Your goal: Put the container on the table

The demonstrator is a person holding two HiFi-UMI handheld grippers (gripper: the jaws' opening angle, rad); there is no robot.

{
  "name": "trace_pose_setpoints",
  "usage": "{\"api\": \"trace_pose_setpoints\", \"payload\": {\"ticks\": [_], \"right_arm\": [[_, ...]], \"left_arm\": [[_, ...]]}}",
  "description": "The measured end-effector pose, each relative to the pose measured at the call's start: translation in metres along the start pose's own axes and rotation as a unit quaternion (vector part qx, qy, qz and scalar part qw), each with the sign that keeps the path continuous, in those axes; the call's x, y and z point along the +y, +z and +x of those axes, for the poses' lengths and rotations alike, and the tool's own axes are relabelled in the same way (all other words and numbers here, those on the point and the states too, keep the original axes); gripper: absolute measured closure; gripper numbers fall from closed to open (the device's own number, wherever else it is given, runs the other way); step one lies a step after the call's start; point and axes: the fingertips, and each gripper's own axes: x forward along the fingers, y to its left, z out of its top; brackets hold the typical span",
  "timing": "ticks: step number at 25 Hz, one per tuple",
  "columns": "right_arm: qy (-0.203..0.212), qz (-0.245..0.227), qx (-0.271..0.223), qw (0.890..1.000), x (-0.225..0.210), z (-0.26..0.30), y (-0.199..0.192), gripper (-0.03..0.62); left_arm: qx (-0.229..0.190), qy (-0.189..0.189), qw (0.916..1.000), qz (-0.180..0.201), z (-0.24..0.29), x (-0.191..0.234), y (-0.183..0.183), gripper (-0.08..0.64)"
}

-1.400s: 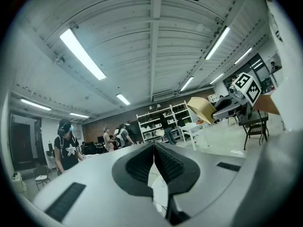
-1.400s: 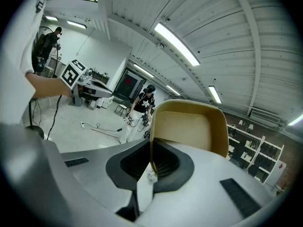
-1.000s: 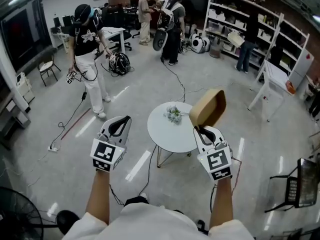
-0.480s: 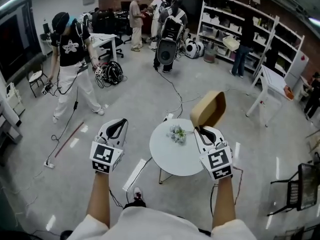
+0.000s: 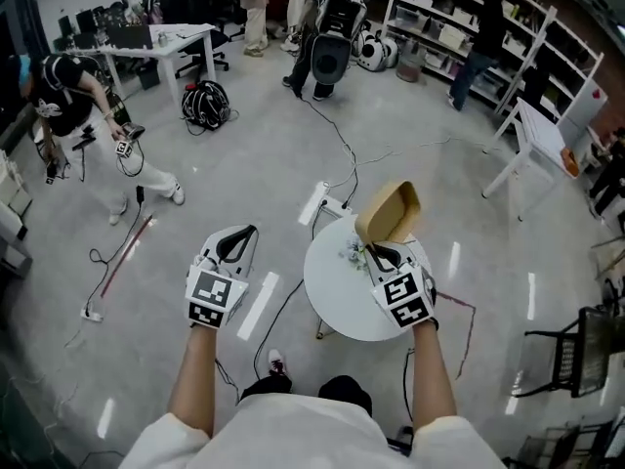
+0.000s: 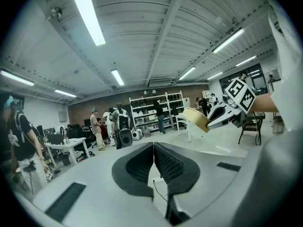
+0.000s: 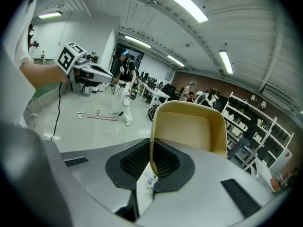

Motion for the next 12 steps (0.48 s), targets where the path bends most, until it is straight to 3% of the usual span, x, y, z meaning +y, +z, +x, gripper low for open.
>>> {"api": "trace_pose_setpoints", "payload": {"ticks": [6,12], "right_arm": [[0.091,-0.055,0.087,0.991,0.028,0.107,-0.065,0.563],[0.196,-0.138,0.174,0.955,0.087,0.196,-0.155,0.558]], "left_arm": [[0.054,-0.003,0.9978,-0.038,0.038,0.004,-0.061,0.54],[0.125,0.007,0.9899,-0.066,0.043,-0.005,-0.126,0.54]]}}
